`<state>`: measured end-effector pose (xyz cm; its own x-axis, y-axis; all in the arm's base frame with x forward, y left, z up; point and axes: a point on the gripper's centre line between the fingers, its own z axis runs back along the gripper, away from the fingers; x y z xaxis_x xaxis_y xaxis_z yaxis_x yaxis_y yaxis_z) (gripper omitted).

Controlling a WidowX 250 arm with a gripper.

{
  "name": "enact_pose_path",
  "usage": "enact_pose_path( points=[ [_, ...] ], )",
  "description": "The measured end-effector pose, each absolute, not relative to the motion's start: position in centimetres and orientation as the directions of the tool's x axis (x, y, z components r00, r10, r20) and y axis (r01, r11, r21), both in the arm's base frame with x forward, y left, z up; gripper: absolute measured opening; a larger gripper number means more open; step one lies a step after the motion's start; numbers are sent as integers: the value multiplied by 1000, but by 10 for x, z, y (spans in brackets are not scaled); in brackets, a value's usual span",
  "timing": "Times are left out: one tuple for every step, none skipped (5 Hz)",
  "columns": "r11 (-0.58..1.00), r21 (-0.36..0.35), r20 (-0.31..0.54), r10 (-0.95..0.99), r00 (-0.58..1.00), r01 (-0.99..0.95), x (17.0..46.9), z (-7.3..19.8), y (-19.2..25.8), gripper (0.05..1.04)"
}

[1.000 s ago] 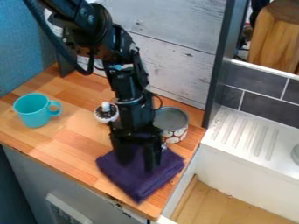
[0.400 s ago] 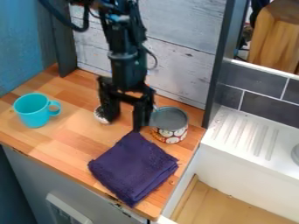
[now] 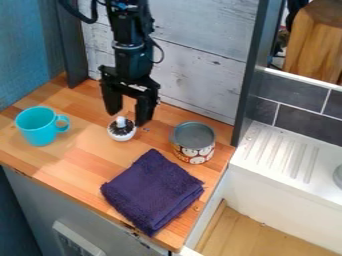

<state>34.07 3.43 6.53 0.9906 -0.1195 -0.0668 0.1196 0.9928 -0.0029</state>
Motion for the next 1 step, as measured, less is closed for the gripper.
enact_pose_path(
  points=[
    [995, 13, -78, -94, 993, 95, 339, 65, 44, 1001]
  ],
)
